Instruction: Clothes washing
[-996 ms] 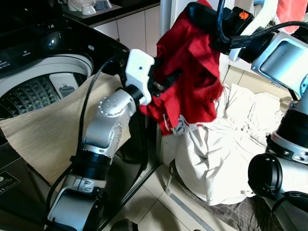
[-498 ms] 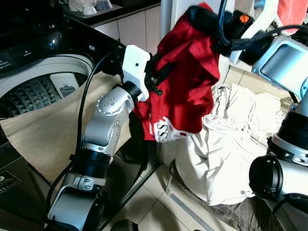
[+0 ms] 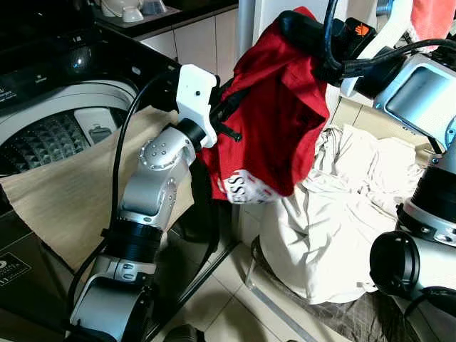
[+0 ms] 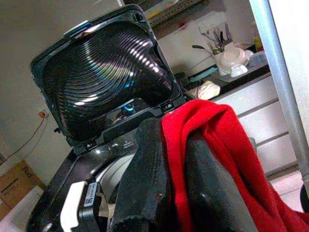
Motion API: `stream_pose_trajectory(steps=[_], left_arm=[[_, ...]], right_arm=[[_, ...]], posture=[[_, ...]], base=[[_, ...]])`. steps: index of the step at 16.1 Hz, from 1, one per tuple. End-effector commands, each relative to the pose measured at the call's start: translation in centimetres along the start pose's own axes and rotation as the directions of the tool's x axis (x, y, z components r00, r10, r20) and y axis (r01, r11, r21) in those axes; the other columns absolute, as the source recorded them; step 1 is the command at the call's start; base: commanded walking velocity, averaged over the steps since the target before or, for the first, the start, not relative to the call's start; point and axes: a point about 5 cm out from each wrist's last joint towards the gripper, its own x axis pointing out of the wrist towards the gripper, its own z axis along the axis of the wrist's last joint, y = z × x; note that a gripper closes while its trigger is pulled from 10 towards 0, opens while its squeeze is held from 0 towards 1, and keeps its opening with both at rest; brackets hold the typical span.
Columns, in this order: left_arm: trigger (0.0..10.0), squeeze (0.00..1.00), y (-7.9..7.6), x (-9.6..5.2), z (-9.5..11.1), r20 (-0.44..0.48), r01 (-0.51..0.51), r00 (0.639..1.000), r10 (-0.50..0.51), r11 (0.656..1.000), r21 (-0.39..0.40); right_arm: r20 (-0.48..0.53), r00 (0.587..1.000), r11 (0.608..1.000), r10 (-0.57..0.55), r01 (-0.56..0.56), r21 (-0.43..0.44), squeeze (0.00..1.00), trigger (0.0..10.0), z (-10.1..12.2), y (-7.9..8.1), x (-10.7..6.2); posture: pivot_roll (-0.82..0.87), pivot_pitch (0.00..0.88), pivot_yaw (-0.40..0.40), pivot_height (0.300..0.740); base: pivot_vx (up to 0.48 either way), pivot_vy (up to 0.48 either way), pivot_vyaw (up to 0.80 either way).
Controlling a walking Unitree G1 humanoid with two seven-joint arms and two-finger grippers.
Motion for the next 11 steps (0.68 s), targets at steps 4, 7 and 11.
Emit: stream_pose_trajectory(steps=[4,7,11], left_arm=[[0.0,0.0,0.6,-0.1,0.3,0.006,-0.039,0.999,0.039,0.999,0.023],[0.0,0.0,1.4,-0.2,0.5,0.006,-0.092,0.996,0.092,0.995,0.037],[0.0,0.0,4.1,-0.4,1.6,0.03,-0.237,0.971,0.235,0.969,0.073]], right_arm=[[0.022,0.999,0.999,0.025,-0.024,-0.025,0.0,0.0,0.3,0.7,-0.2],[0.003,1.0,0.998,0.008,-0.008,-0.065,1.0,10.0,0.2,0.6,-0.2],[-0.122,0.991,0.989,-0.053,0.035,-0.142,1.0,10.0,-2.1,-0.7,-2.4]], posture=[[-0.06,0.0,0.038,0.74],[-0.06,0.0,0.037,0.74],[-0.04,0.0,0.034,0.74]], base=[[0.0,0.0,0.0],[0.0,0.0,0.0],[0.0,0.0,0.0]])
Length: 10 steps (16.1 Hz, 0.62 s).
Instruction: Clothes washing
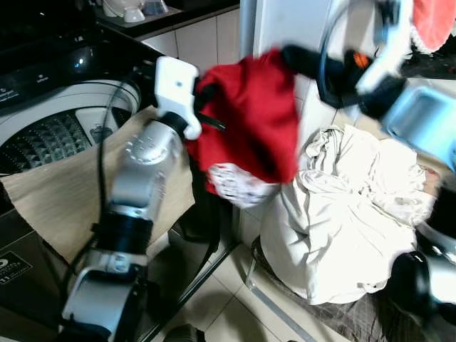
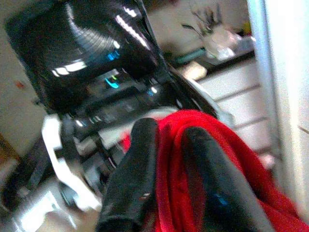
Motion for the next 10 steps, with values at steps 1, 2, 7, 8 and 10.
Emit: stream_pose_trajectory(steps=[1,2,7,8,10], left_arm=[[0.0,0.0,0.7,0.5,1.4,0.046,-0.03,0.999,0.028,0.999,0.028],[0.0,0.0,1.2,0.5,1.5,0.045,-0.042,0.998,0.04,0.998,0.045],[0.0,0.0,3.4,1.1,2.0,0.02,-0.077,0.997,0.075,0.989,0.13],[0.0,0.0,4.0,1.3,2.1,-0.002,-0.07,0.997,0.072,0.985,0.16],[0.0,0.0,5.8,2.0,3.1,-0.037,-0.066,0.996,0.078,0.966,0.249]], right_arm=[[-0.054,0.998,0.998,-0.031,0.028,-0.059,1.0,10.0,-0.8,-0.1,-0.8],[-0.074,0.994,0.993,-0.084,0.077,-0.087,1.0,10.0,-1.3,-0.5,-1.3],[-0.072,0.995,0.982,-0.073,0.06,-0.177,0.0,10.0,-1.4,-0.6,-3.0],[-0.09,0.994,0.982,-0.064,0.047,-0.185,0.0,10.0,-1.8,-0.6,-3.1],[-0.137,0.989,0.979,-0.062,0.034,-0.202,0.0,10.0,-2.7,-0.4,-3.0]], posture=[[-0.04,0.0,0.034,0.74],[-0.05,0.0,0.038,0.74],[-0.05,0.0,0.037,0.74],[-0.05,0.0,0.037,0.74],[-0.04,0.0,0.034,0.74]], base=[[0.0,0.0,0.0],[0.0,0.0,0.0],[0.0,0.0,0.0],[0.0,0.0,0.0],[0.0,0.0,0.0]])
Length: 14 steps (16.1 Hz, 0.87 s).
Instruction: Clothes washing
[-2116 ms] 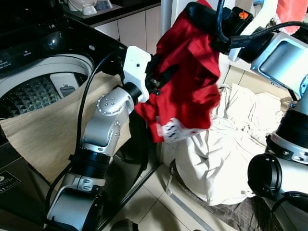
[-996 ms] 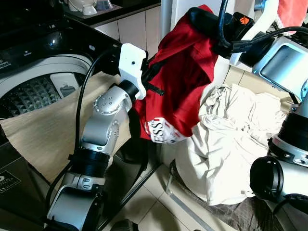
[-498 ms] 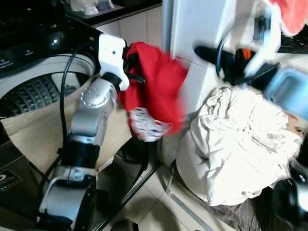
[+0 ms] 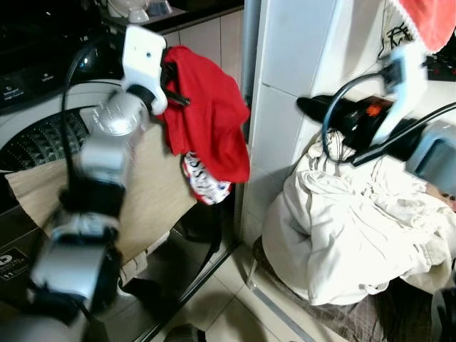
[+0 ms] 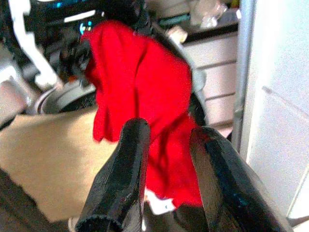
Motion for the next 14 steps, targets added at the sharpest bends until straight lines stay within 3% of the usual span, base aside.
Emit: stream_pose_trajectory(steps=[1,2,3,4,5,6,7,8,9,10,11,12,13,14], left_arm=[[0.0,0.0,2.9,0.8,3.7,0.093,-0.075,0.993,0.066,0.992,0.097],[0.0,0.0,6.2,1.1,7.7,0.193,-0.22,0.964,0.183,0.956,0.193],[0.0,0.0,8.6,0.5,11.1,0.313,-0.403,0.9,0.303,0.854,0.33],[0.0,0.0,10.1,-0.5,13.8,0.456,-0.581,0.8,0.39,0.693,0.427],[0.0,0.0,10.6,-0.8,14.1,0.477,-0.621,0.776,0.414,0.633,0.461],[0.0,0.0,10.5,-0.3,12.7,0.392,-0.564,0.824,0.41,0.668,0.485],[0.0,0.0,10.3,-0.1,11.4,0.345,-0.536,0.844,0.41,0.66,0.527],[0.0,0.0,10.4,0.0,9.5,0.285,-0.503,0.859,0.425,0.6,0.622],[0.0,0.0,10.9,-0.2,7.2,0.193,-0.457,0.864,0.464,0.565,0.687],[0.0,0.0,11.2,-0.4,5.6,0.101,-0.392,0.871,0.481,0.555,0.734],[8.7,0.0,11.8,-1.4,1.8,-0.099,-0.271,0.853,0.513,0.597,0.755],[10.0,0.0,11.6,-2.3,-1.2,-0.282,-0.186,0.827,0.486,0.711,0.678],[10.0,0.0,11.6,-2.3,-1.4,-0.289,-0.191,0.827,0.482,0.726,0.661],[10.0,1.0,10.9,-2.5,-2.6,-0.369,-0.25,0.831,0.416,0.872,0.42]], right_arm=[[0.002,1.0,0.999,0.012,-0.011,-0.036,0.0,10.0,0.1,0.5,0.0],[0.028,1.0,0.999,-0.007,0.008,-0.043,0.0,10.0,0.4,0.3,0.2],[0.075,0.996,0.998,-0.05,0.052,-0.03,0.0,10.0,1.0,-0.3,0.4],[0.102,0.992,0.997,-0.08,0.082,-0.014,0.0,10.0,1.3,-0.7,0.6],[0.103,0.991,0.996,-0.082,0.084,-0.015,0.0,10.0,1.2,-0.7,0.6],[0.096,0.993,0.997,-0.073,0.075,-0.016,0.0,10.0,0.8,-0.4,0.6],[0.092,0.994,0.998,-0.065,0.067,-0.016,0.0,10.0,0.6,-0.2,0.6],[0.087,0.995,0.998,-0.057,0.058,-0.017,0.0,10.0,0.3,0.1,0.7],[0.083,0.996,0.999,-0.045,0.047,-0.024,0.0,10.0,0.1,0.4,0.7],[0.082,0.996,0.999,-0.04,0.042,-0.024,0.0,10.0,0.0,0.4,0.8],[0.073,0.997,0.999,-0.022,0.024,-0.027,0.0,10.0,-0.3,0.8,0.8],[0.057,0.998,0.999,-0.001,0.003,-0.033,0.0,10.0,-0.6,1.1,0.9],[0.053,0.999,0.999,0.005,-0.003,-0.034,0.0,10.0,-0.7,1.2,0.9],[0.027,0.999,0.999,0.033,-0.032,-0.042,0.0,10.0,-1.2,1.8,1.1]], posture=[[-0.04,0.0,0.03,0.74],[-0.03,0.0,0.033,0.74],[-0.03,0.0,0.035,0.74],[-0.03,0.0,0.04,0.74],[-0.03,0.0,0.044,0.74],[-0.04,0.0,0.045,0.74],[-0.04,0.0,0.046,0.74],[-0.05,0.0,0.048,0.74],[-0.05,0.0,0.049,0.74],[-0.05,0.0,0.047,0.74],[-0.05,0.0,0.046,0.74],[-0.05,0.0,0.041,0.74],[-0.05,0.0,0.041,0.74],[-0.05,0.0,0.039,0.74]], base=[[0.0,0.0,0.0],[0.0,0.0,0.0],[0.0,0.0,0.0],[0.0,0.0,0.0],[0.0,0.0,0.0],[0.0,0.0,0.0],[0.0,0.0,0.0],[0.0,0.0,0.0],[0.0,0.0,0.0],[0.0,0.0,0.0],[0.0,0.0,0.0],[0.0,0.0,0.0],[0.0,0.0,0.0],[0.0,0.0,0.0]])
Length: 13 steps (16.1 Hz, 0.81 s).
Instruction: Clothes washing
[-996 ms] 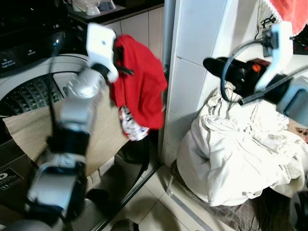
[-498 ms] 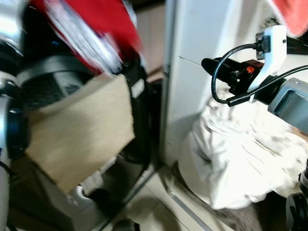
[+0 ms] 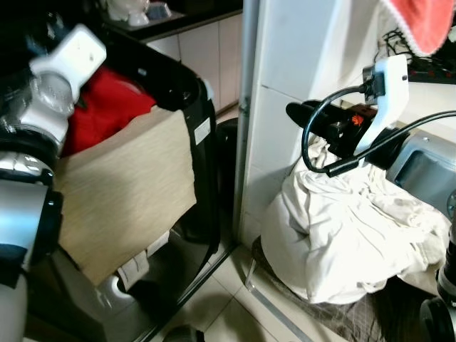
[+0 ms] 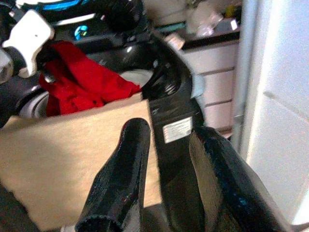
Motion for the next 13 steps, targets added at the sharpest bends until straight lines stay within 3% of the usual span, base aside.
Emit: stream_pose_trajectory(steps=[1,3,6,13], left_arm=[[10.0,1.0,0.42,0.02,1.11,0.038,0.044,0.999,-0.037,0.978,-0.202],[10.0,1.0,0.28,0.04,1.52,0.061,0.07,0.997,-0.055,0.957,-0.283],[10.0,1.0,0.38,0.03,1.91,0.085,0.078,0.995,-0.052,0.937,-0.342],[10.0,1.0,-0.24,0.02,1.35,0.078,0.095,0.994,-0.072,0.933,-0.348]], right_arm=[[-0.017,0.999,0.998,0.052,-0.052,-0.022,0.0,10.0,-0.25,1.06,0.19],[-0.024,0.998,0.998,0.055,-0.056,-0.027,0.0,10.0,-0.45,1.19,0.25],[-0.024,0.998,0.998,0.056,-0.057,-0.025,0.0,10.0,-0.48,1.27,0.32],[-0.027,0.998,0.998,0.056,-0.056,-0.017,0.0,10.0,-0.56,1.26,0.48]], posture=[[-0.05,0.0,0.038,0.74],[-0.05,0.0,0.038,0.74],[-0.05,0.0,0.039,0.74],[-0.04,0.0,0.038,0.74]], base=[[0.0,0.0,0.0],[0.0,0.0,0.0],[0.0,0.0,0.0],[0.0,0.0,0.0]])
